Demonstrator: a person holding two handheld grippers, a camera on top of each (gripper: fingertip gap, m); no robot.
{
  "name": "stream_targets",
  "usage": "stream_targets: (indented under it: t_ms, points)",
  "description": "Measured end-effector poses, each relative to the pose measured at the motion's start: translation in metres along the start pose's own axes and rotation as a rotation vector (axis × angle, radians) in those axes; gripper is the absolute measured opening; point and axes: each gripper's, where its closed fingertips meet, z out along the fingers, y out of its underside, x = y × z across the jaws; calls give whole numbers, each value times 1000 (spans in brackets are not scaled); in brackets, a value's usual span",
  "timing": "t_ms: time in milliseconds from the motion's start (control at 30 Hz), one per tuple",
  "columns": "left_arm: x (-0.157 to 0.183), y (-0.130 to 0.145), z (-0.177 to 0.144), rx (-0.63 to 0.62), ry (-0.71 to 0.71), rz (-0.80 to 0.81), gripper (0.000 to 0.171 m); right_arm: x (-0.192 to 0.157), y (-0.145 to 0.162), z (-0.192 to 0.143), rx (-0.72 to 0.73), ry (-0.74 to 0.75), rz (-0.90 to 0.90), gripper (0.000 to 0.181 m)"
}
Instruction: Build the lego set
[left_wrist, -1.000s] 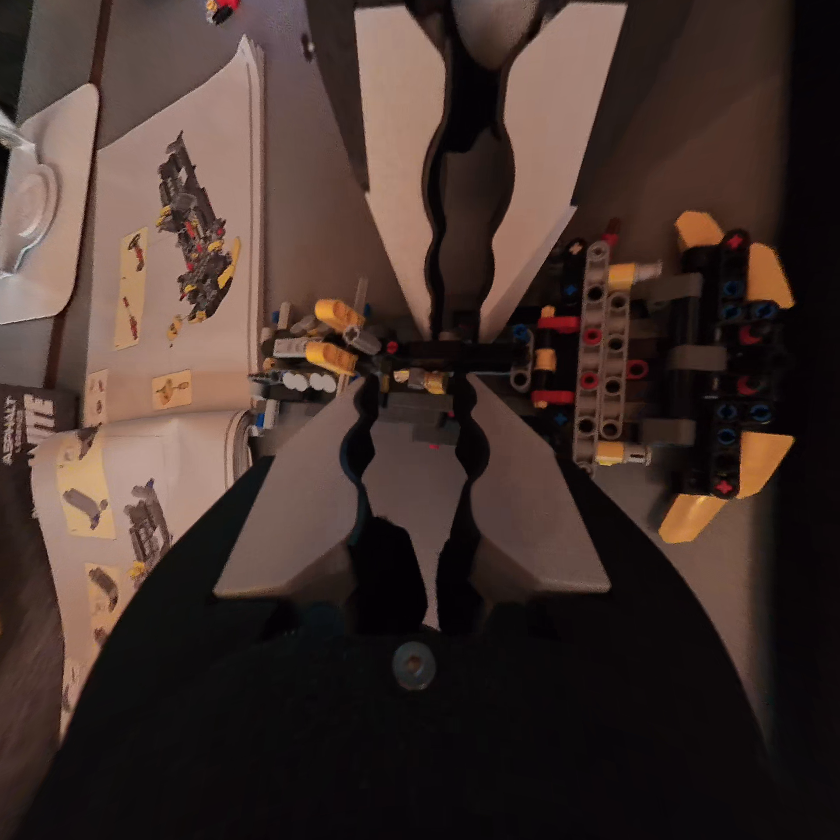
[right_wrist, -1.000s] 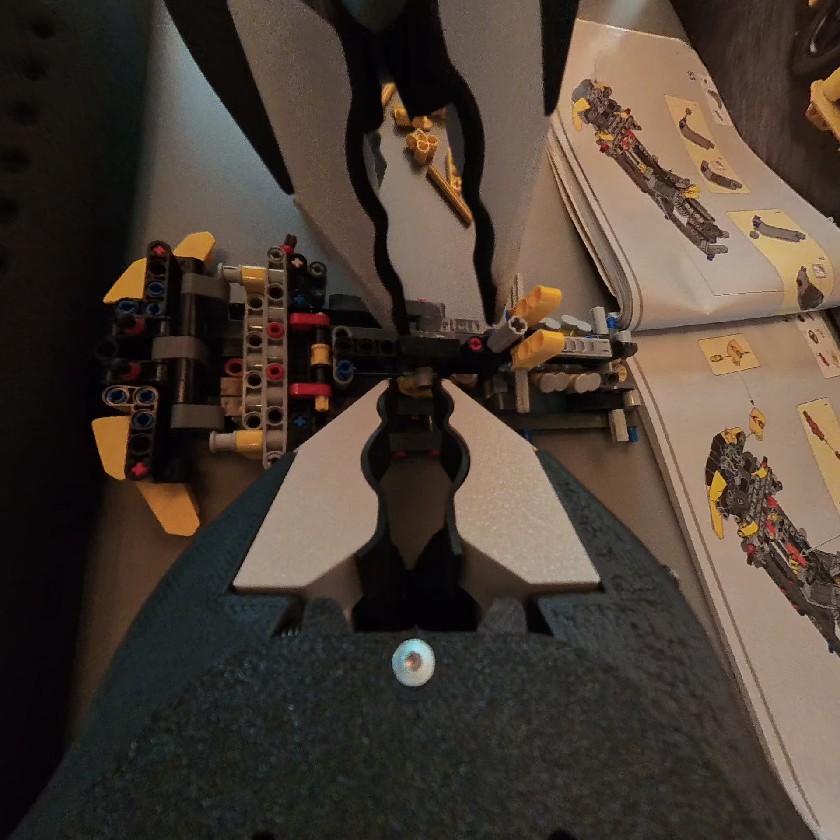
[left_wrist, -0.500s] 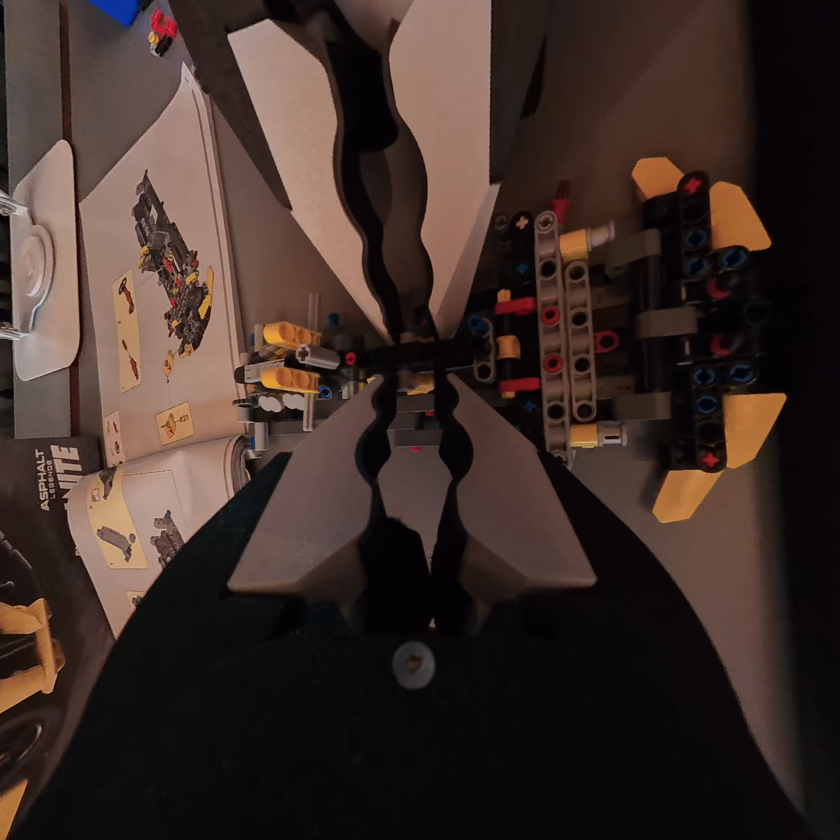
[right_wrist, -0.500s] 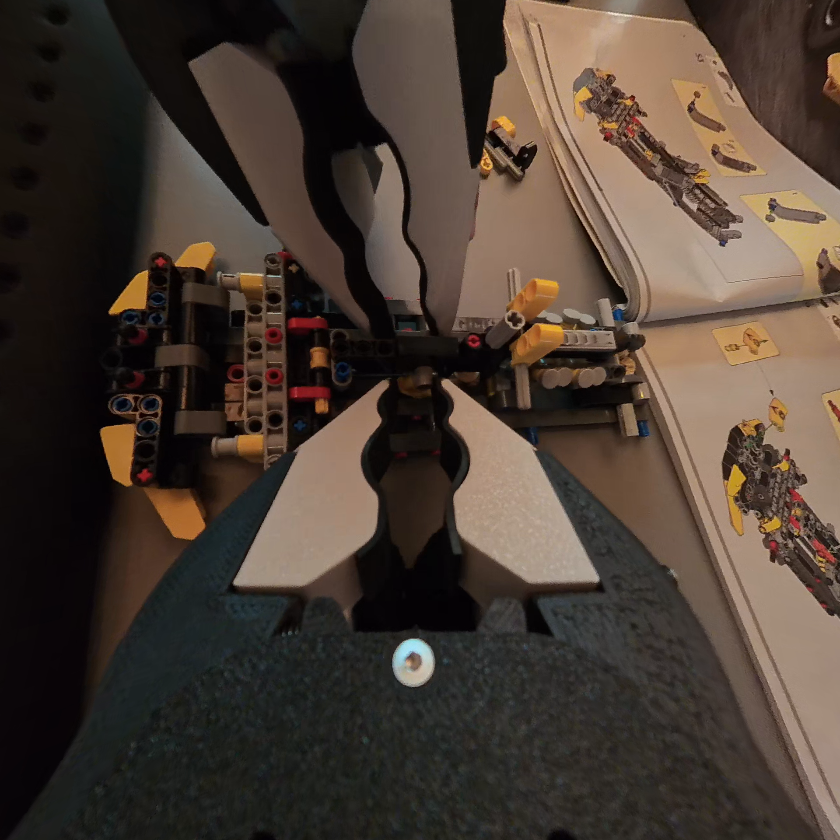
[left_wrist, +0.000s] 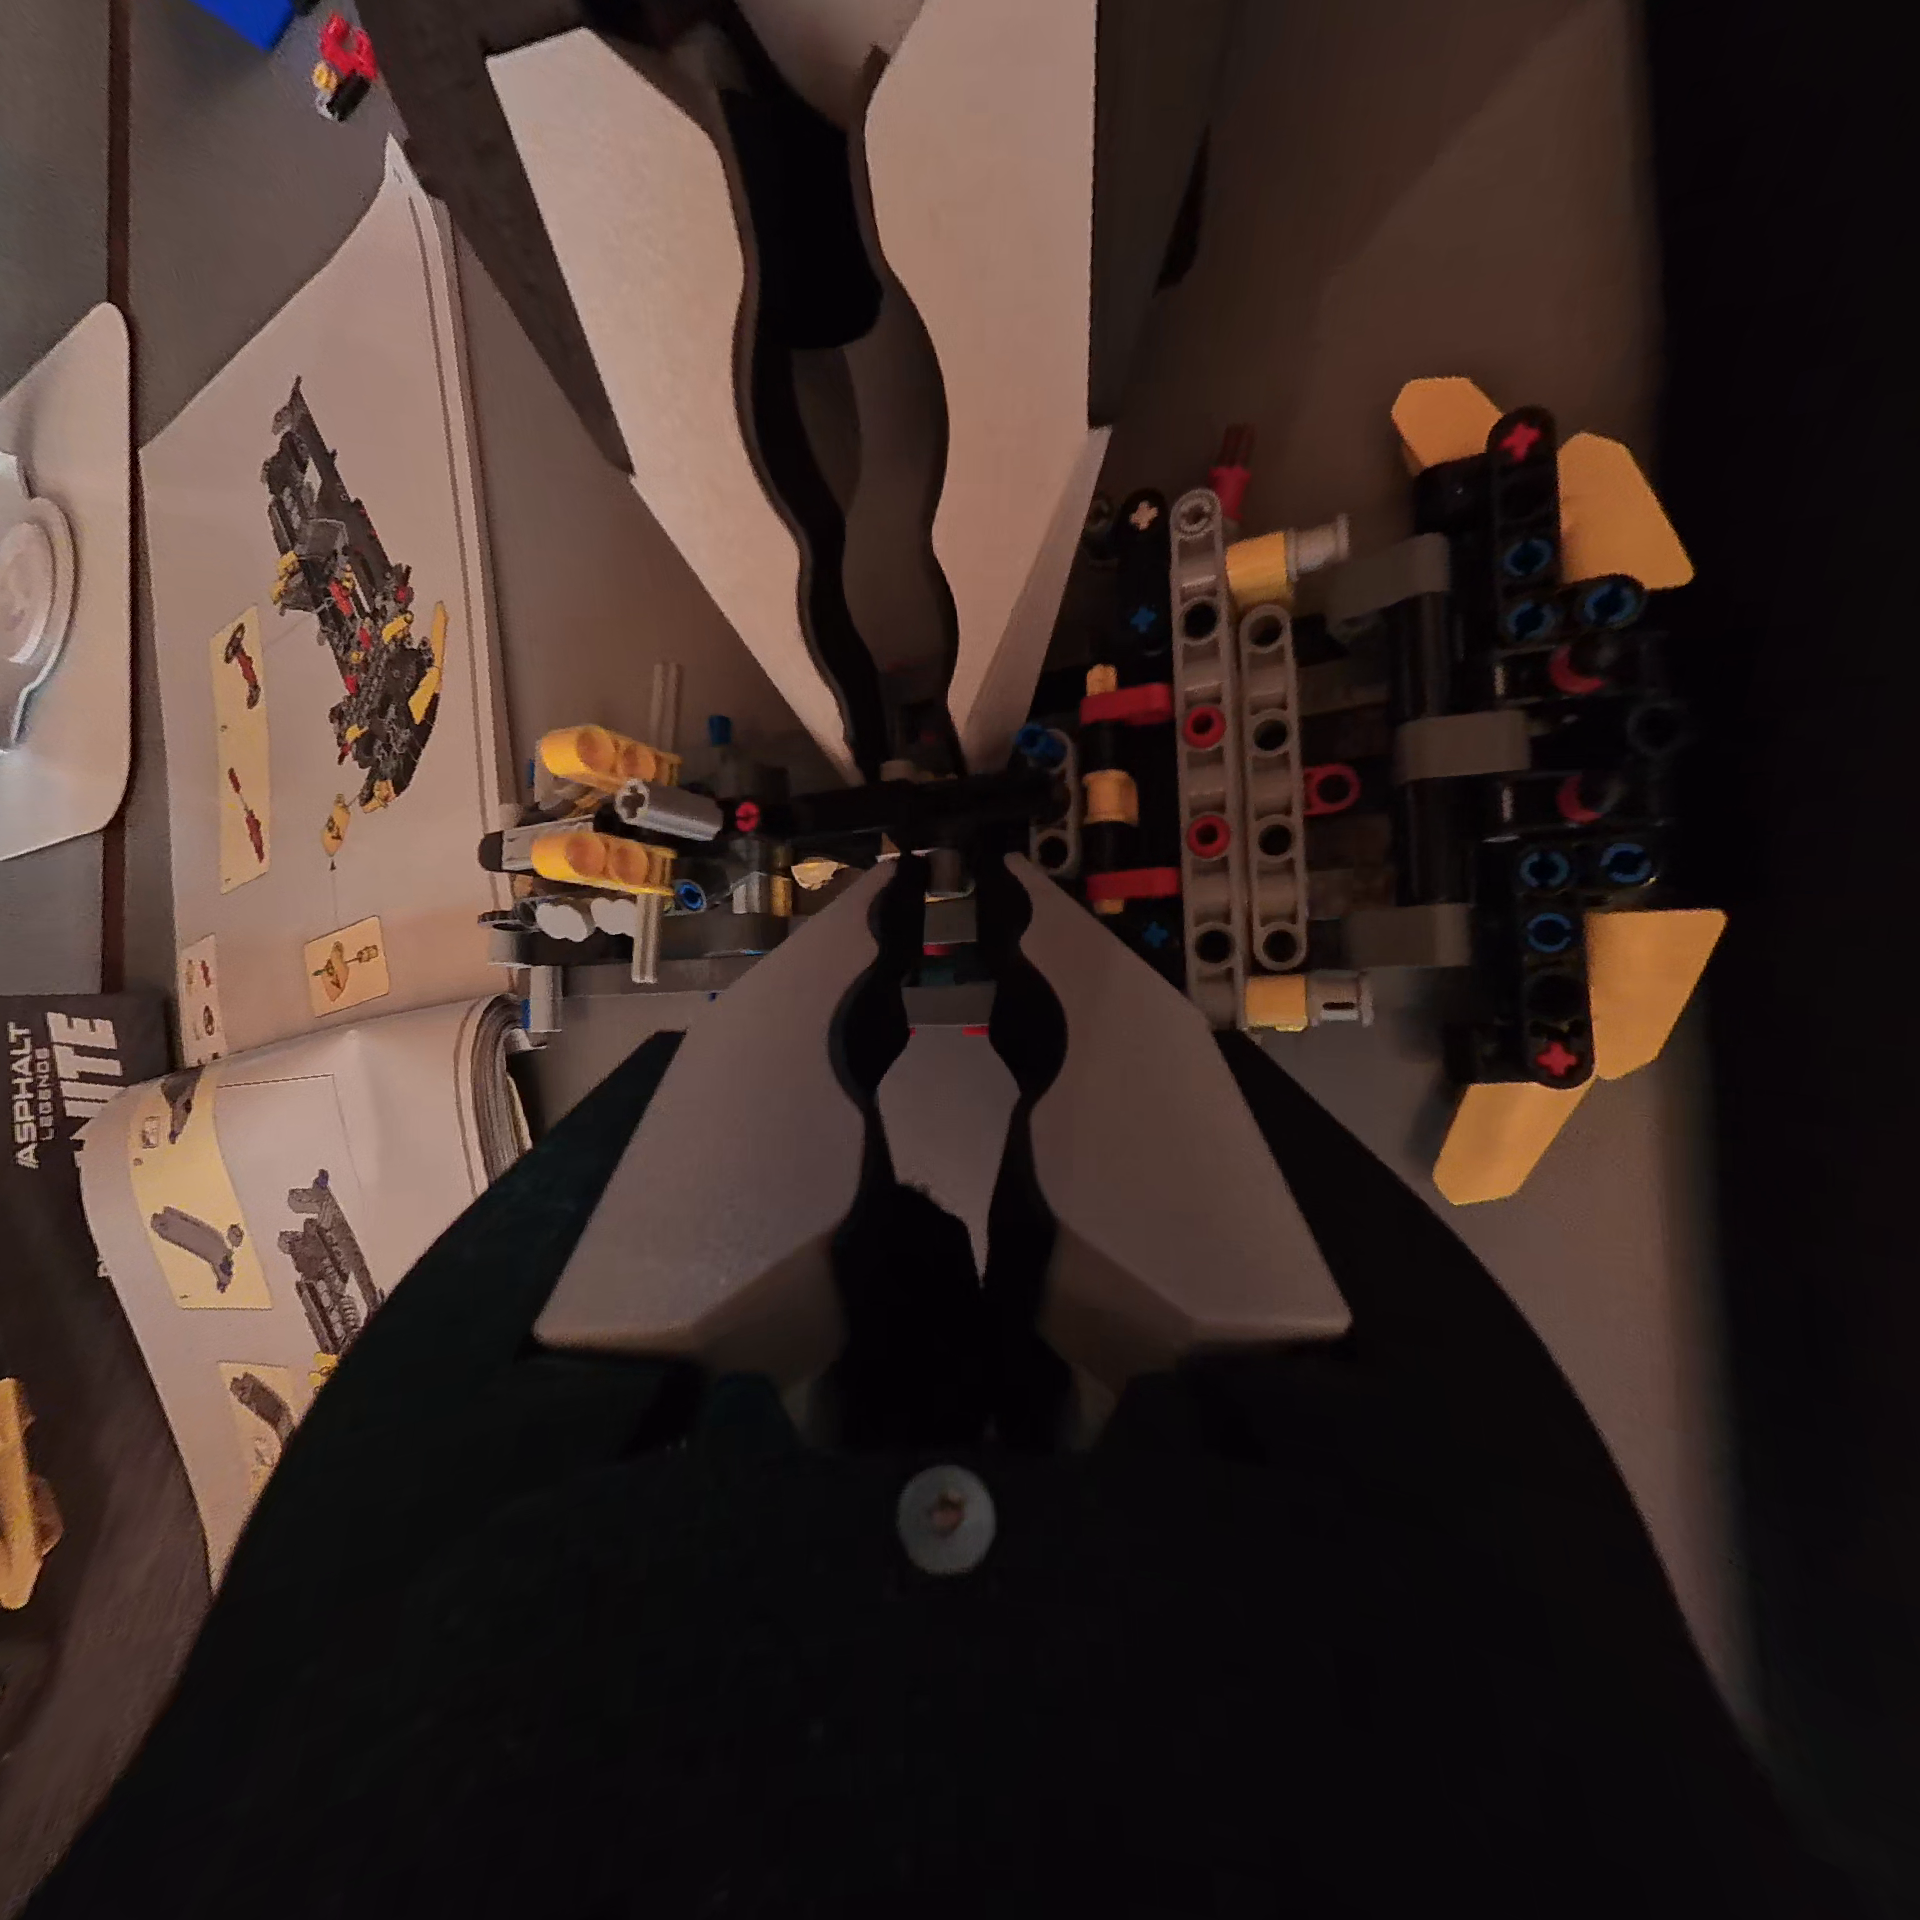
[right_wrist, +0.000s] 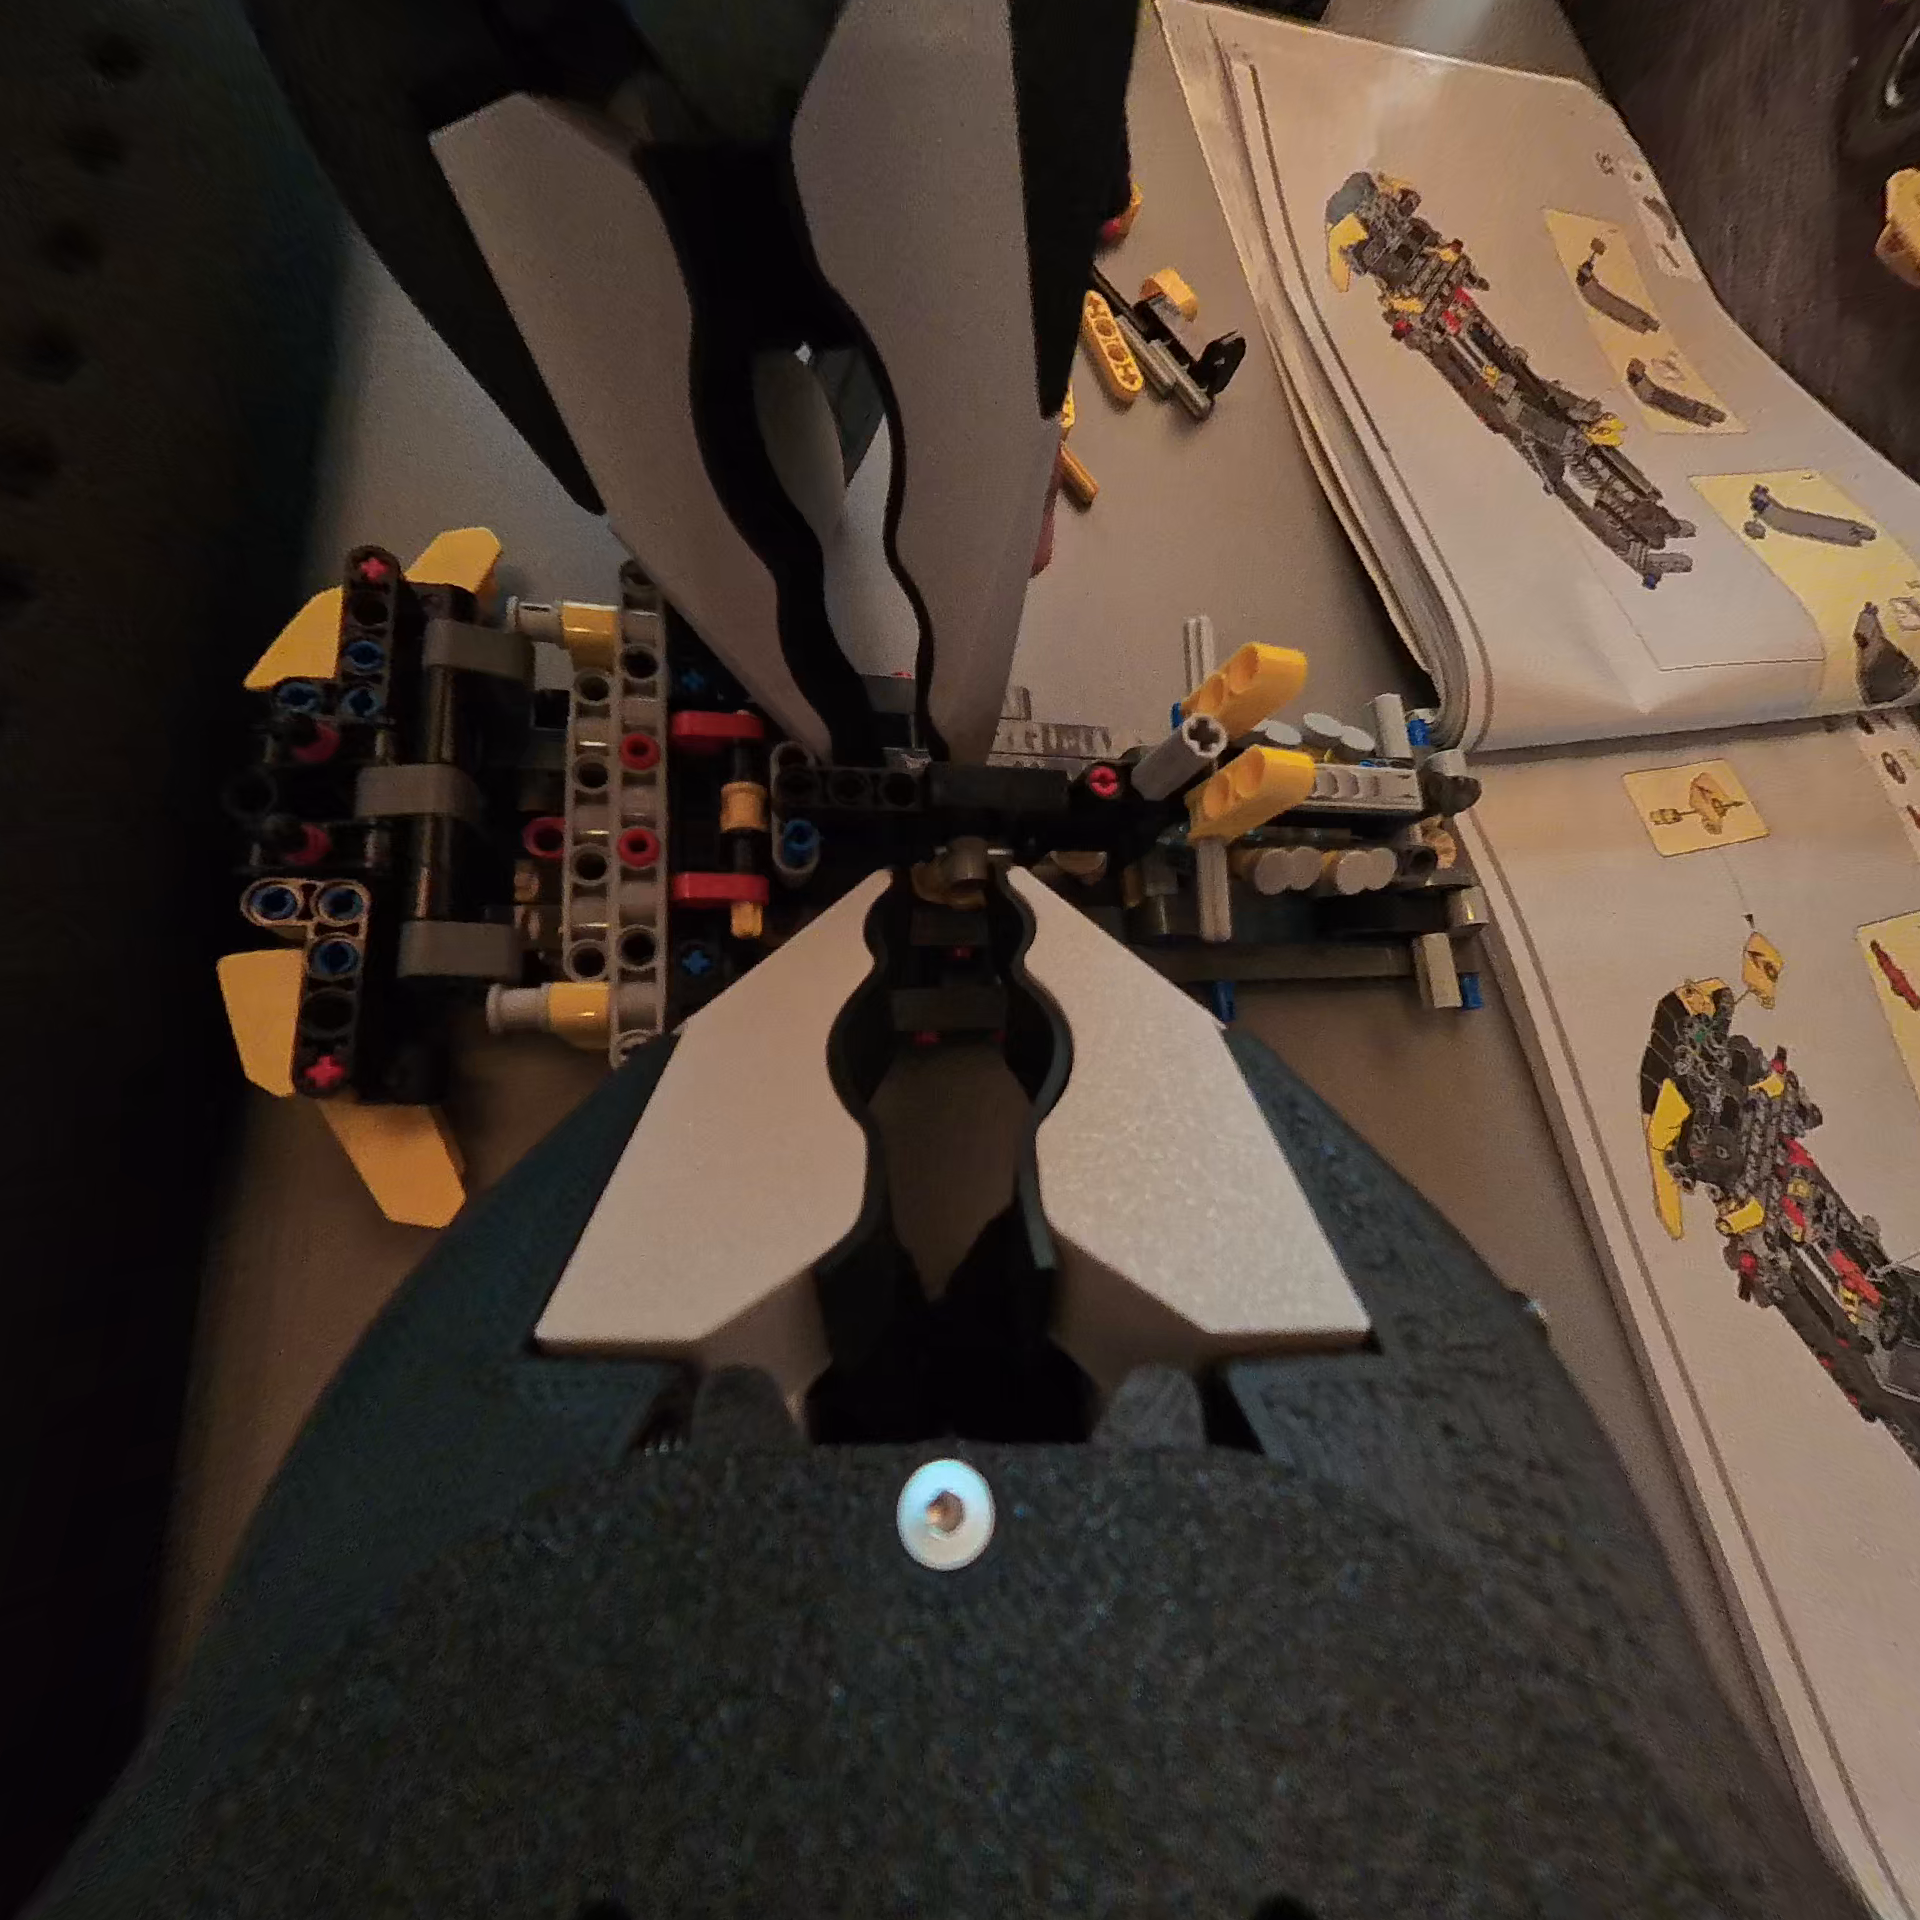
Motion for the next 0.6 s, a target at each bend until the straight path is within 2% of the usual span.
stream_targets:
  t_ms: [400,600]
  points:
    - [-6,0,-1,46,58,-89,14,-1,0,0,9,-32,19,15]
    - [-5,0,-1,73,75,-128,10,-1,0,0,9,-35,19,15]
